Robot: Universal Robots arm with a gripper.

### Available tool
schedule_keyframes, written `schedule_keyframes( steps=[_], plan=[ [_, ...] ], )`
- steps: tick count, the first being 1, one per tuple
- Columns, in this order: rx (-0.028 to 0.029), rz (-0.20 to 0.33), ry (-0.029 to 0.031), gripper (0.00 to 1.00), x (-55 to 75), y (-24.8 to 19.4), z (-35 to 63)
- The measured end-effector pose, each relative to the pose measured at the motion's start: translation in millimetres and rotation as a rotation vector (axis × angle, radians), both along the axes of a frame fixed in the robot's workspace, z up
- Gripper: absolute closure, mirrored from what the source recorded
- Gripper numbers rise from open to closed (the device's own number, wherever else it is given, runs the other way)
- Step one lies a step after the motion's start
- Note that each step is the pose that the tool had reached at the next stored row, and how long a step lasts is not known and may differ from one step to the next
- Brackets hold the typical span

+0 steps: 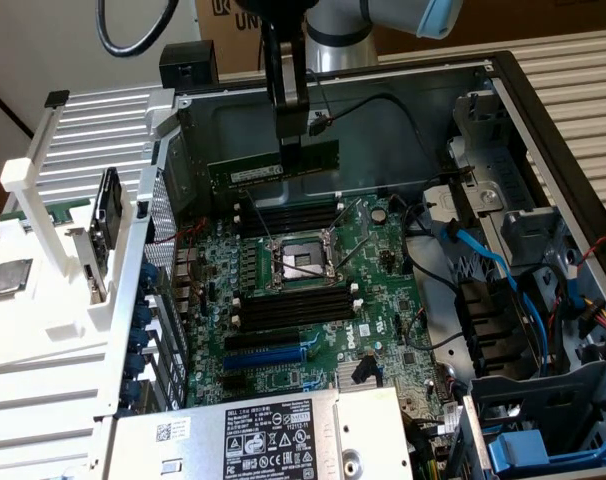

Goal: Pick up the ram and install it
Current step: 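Pick up the ram and move it above insertion slot, then insert the ram into the slot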

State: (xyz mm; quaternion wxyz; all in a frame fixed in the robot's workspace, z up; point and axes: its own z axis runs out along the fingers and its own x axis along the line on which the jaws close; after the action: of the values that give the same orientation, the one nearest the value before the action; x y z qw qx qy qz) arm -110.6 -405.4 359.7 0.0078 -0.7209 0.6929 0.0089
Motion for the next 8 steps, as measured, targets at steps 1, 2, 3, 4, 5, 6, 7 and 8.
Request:
schedule_keyframes(
  steps=[1, 2, 3, 4, 5, 6, 7, 8],
  plan=[
    [0.0005, 0.000, 0.0000, 0.87, 0.0, 0.0, 0.0],
    [0.0009, 0.000, 0.0001, 0.87, 0.0, 0.0, 0.1],
    [0.0014, 0.000, 0.0001, 0.87, 0.0, 0.0, 0.1],
    [0.0020, 0.000, 0.0000, 0.87, 0.0, 0.0, 0.0],
    [0.0024, 0.000, 0.0001, 0.87, 0.0, 0.0, 0.1],
    [0.0030, 0.000, 0.0001, 0.87, 0.0, 0.0, 0.1],
    [0.0035, 0.000, 0.0000, 0.87, 0.0, 0.0, 0.0],
    [0.0040, 0.000, 0.0001, 0.87, 0.0, 0.0, 0.1]
  ],
)
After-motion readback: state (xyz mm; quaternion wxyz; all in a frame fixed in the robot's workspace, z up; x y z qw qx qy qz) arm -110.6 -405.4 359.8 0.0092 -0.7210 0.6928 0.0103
